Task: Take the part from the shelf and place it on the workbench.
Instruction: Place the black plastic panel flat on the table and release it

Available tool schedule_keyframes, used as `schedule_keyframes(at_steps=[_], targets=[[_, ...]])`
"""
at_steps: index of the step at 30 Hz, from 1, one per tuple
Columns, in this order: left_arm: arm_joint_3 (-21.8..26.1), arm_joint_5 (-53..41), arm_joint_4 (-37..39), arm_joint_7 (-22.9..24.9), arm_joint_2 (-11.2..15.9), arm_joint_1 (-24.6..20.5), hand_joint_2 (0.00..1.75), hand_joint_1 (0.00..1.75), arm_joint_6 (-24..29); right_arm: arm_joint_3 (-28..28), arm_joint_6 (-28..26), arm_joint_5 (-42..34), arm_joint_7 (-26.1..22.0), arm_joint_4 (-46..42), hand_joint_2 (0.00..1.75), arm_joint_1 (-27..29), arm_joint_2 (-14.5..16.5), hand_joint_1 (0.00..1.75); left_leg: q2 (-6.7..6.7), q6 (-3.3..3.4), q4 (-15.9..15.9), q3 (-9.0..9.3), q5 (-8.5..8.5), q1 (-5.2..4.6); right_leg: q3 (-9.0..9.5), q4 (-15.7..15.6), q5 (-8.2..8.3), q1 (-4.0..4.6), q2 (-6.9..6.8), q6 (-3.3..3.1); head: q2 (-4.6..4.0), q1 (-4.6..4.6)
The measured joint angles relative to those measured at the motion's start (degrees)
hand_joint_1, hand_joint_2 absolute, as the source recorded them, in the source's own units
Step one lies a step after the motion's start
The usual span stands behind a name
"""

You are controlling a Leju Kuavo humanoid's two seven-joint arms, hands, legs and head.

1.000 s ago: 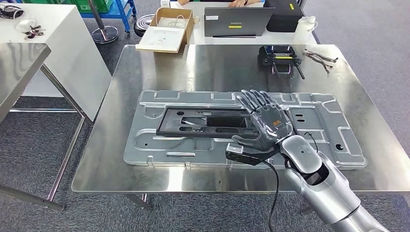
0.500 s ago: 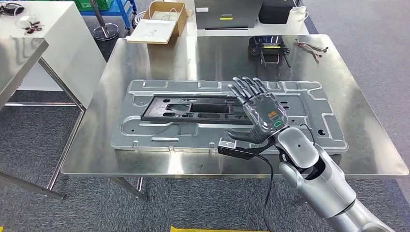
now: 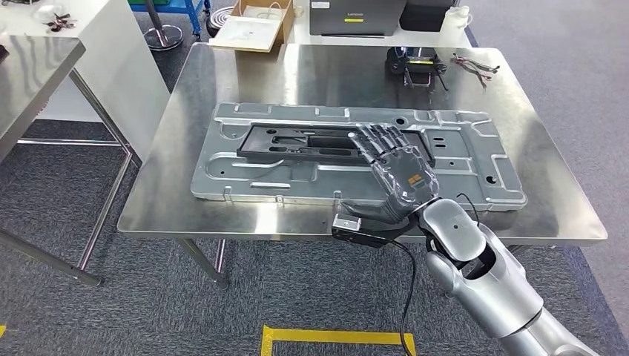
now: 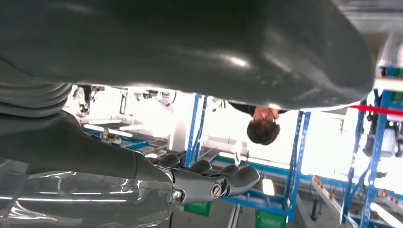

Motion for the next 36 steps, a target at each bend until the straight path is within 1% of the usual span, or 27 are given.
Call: schedule_keyframes(at_steps=[1,3,5,7,8,9,11,12,13,14,16,18,19,20,22,23,24,26,27,28,29,30,31,32,34,35,36], targets=[[0.1,0.0,0.0,0.0,0.0,0.0,0.00,0.00,0.0,0.0,0.1,0.0,0.0,0.0,0.00,0.0,0.0,0.00,0.01,-0.15,0.3,-0.75,0.47,-0.01,3.07,-3.8,0.75,0.04,-0.02,-0.24,0.00,-0.01],[0.3,0.0,0.0,0.1,-0.2,0.0,0.00,0.00,0.1,0.0,0.1,0.0,0.0,-0.1,0.00,0.0,0.0,0.00,-0.02,-0.62,0.7,-1.72,1.38,-0.14,8.30,-11.3,0.64,0.34,-0.10,-0.98,0.00,-0.01],[0.4,0.0,0.0,0.2,-0.3,0.0,0.00,0.00,0.1,0.0,0.2,0.0,0.0,-0.2,0.00,-0.1,0.0,0.00,-0.05,-1.22,0.5,-1.91,2.39,-0.16,9.61,-14.0,0.27,0.70,-0.13,-1.78,0.00,-0.03],[0.6,0.0,0.0,0.3,-0.3,0.1,0.00,0.00,0.1,0.0,0.4,-0.1,0.0,-0.1,0.00,-0.1,0.0,0.00,-0.17,-1.88,0.4,-2.29,2.52,-0.13,8.89,-14.3,1.49,0.42,-0.26,-2.59,0.00,-0.05],[0.7,0.0,0.0,0.3,-0.3,0.2,0.00,0.00,0.1,0.0,0.4,-0.1,0.0,-0.1,0.00,0.0,0.0,0.00,-0.25,-2.22,1.3,-2.79,1.10,-0.11,8.29,-14.5,2.27,0.21,-0.34,-3.01,0.00,-0.04],[0.7,0.0,0.0,0.3,-0.3,0.2,0.00,0.00,0.1,0.0,0.5,-0.1,0.0,-0.1,0.00,0.0,0.0,0.00,-0.33,-2.57,3.3,-3.56,-1.42,-0.01,7.54,-14.6,3.10,-0.01,-0.43,-3.33,0.00,-0.05],[0.7,0.0,0.0,0.4,-0.3,0.3,0.00,0.00,0.1,0.0,0.5,-0.1,0.0,-0.1,0.00,0.1,0.0,0.00,-0.36,-3.21,10.1,-5.16,-7.45,0.36,5.73,-14.6,4.57,-0.07,-0.46,-3.58,0.00,-0.06],[0.8,0.0,0.0,0.4,-0.3,0.3,0.00,0.00,0.1,0.0,0.6,-0.1,0.1,-0.1,0.00,0.1,-0.1,0.00,-0.35,-3.49,13.5,-5.56,-9.12,0.57,4.78,-14.6,5.30,-0.08,-0.46,-3.51,0.00,-0.07],[0.8,0.0,0.0,0.4,-0.3,0.3,0.00,0.00,0.1,0.0,0.6,-0.2,0.1,-0.1,0.00,0.2,-0.1,0.00,-0.35,-3.74,15.8,-5.27,-9.29,0.77,3.77,-14.5,6.02,-0.12,-0.45,-3.39,0.00,-0.06],[0.8,0.0,0.0,0.4,-0.3,0.2,0.00,0.00,0.1,0.0,0.6,-0.2,0.1,0.0,0.00,0.3,-0.1,0.00,-0.35,-3.95,16.3,-4.18,-8.23,0.97,2.76,-14.3,6.70,-0.19,-0.44,-3.20,0.00,-0.07],[0.8,-0.1,0.0,0.4,-0.3,0.1,0.00,0.00,0.1,0.0,0.6,-0.2,0.1,0.0,0.00,0.5,-0.1,0.00,-0.38,-4.19,11.9,0.65,-5.45,1.31,0.86,-13.8,7.90,-0.41,-0.40,-2.61,0.00,-0.06],[0.8,-0.2,0.0,0.4,-0.3,-0.1,0.00,0.00,0.1,0.0,0.5,-0.2,0.1,-0.2,0.00,0.6,-0.3,0.00,-0.67,-3.91,4.2,6.42,-6.17,1.19,-0.37,-13.2,8.80,-0.52,-0.38,-1.80,0.00,-0.07],[0.8,-0.4,0.0,0.4,-0.3,-0.1,0.00,0.00,0.1,-0.1,0.5,-0.2,0.1,-0.4,0.00,0.7,-0.5,0.00,-0.84,-3.54,1.5,8.01,-7.05,1.02,-0.59,-13.1,9.27,-0.53,-0.40,-1.36,0.00,-0.06],[0.8,-0.5,0.0,0.4,-0.3,-0.1,0.00,0.00,0.2,-0.1,0.5,-0.2,0.1,-0.6,0.00,0.8,-0.6,0.00,-0.99,-3.04,0.3,8.53,-7.54,0.75,-0.66,-13.2,9.81,-0.53,-0.42,-0.92,0.00,-0.06],[0.8,-0.7,0.0,0.4,-0.4,0.0,0.00,0.00,0.2,-0.1,0.4,-0.3,0.1,-0.8,0.00,1.3,-1.1,0.00,-0.89,-1.90,0.0,7.71,-6.63,0.66,-0.81,-13.4,10.37,-0.65,-0.39,-0.16,0.00,-0.04],[0.8,-0.8,0.0,0.5,-0.5,0.0,0.00,0.00,0.2,-0.1,0.4,-0.3,0.1,-0.9,0.00,1.6,-1.4,0.00,-0.74,-1.30,0.0,7.22,-5.94,0.65,-1.22,-12.7,9.23,-0.70,-0.34,0.09,0.00,-0.04],[0.8,-0.9,0.0,0.5,-0.5,0.0,0.00,0.00,0.3,-0.2,0.4,-0.3,0.1,-1.0,0.00,2.0,-1.8,0.00,-0.58,-0.74,-0.2,6.56,-5.19,0.68,-1.86,-11.0,6.92,-0.76,-0.31,0.25,0.00,-0.03],[0.8,-1.2,0.0,0.5,-0.5,0.0,0.00,0.00,0.3,-0.4,0.4,-0.4,0.2,-1.3,0.00,2.5,-2.2,0.00,-0.35,-0.02,-0.2,4.87,-3.67,0.49,-3.48,-4.6,0.52,-0.70,-0.30,0.37,0.00,-0.03],[0.8,-1.4,0.0,0.5,-0.5,0.1,0.00,0.00,0.3,-0.5,0.4,-0.4,0.2,-1.4,0.00,2.8,-2.3,0.00,-0.28,0.14,-0.1,3.90,-2.94,0.31,-4.04,-1.0,-1.58,-0.65,-0.30,0.39,0.00,-0.03],[0.8,-1.4,0.0,0.5,-0.5,0.1,0.00,0.00,0.3,-0.6,0.4,-0.4,0.2,-1.5,0.00,3.1,-2.4,0.00,-0.22,0.25,0.0,2.89,-2.21,0.09,-4.08,1.7,-2.21,-0.59,-0.30,0.34,0.00,-0.03],[0.8,-1.5,0.0,0.5,-0.5,0.1,0.00,0.00,0.2,-0.7,0.4,-0.3,0.2,-1.6,0.00,3.5,-2.5,0.00,-0.18,0.31,0.1,1.88,-1.51,-0.13,-3.37,2.9,-1.47,-0.50,-0.30,0.18,0.00,-0.03],[0.8,-1.5,0.0,0.5,-0.5,0.1,0.00,0.00,0.2,-0.8,0.4,-0.2,0.3,-1.7,0.00,4.0,-2.5,0.00,-0.16,0.34,0.2,0.92,-0.87,-0.33,-1.77,2.3,0.09,-0.35,-0.30,-0.14,0.00,-0.03],[0.8,-1.5,0.0,0.4,-0.5,0.1,0.00,0.00,0.2,-0.9,0.3,0.0,0.3,-2.0,0.00,4.5,-2.5,0.00,-0.16,0.34,0.3,0.09,-0.26,-0.50,0.81,-0.2,1.48,-0.09,-0.29,-0.66,0.00,-0.04],[0.8,-1.6,0.0,0.4,-0.6,0.1,0.00,0.00,0.1,-1.1,0.3,0.3,0.3,-2.3,0.00,4.8,-2.5,0.00,-0.18,0.27,0.4,-0.58,0.28,-0.68,4.21,-4.2,1.79,0.31,-0.32,-1.32,0.00,-0.04],[0.7,-1.7,0.0,0.3,-0.7,0.2,0.00,0.00,0.1,-1.3,0.1,0.6,0.4,-3.3,0.00,5.3,-2.5,0.00,-0.15,-0.01,0.5,-1.27,1.37,-0.86,9.87,-12.1,0.35,0.88,-0.46,-2.30,0.00,-0.05],[0.7,-1.8,0.0,0.3,-0.8,0.2,0.00,0.00,0.1,-1.4,0.0,0.7,0.4,-3.6,0.00,5.5,-2.5,0.00,-0.12,-0.26,0.4,-1.39,1.94,-0.82,11.21,-14.4,-0.34,1.10,-0.51,-2.55,0.00,-0.05],[0.7,-1.8,0.0,0.3,-0.8,0.3,0.00,0.00,0.2,-1.5,0.0,0.8,0.5,-3.8,0.00,5.8,-2.6,0.00,-0.09,-0.53,0.1,-1.45,2.58,-0.72,11.37,-15.4,-0.25,1.17,-0.53,-2.67,0.00,-0.04]])
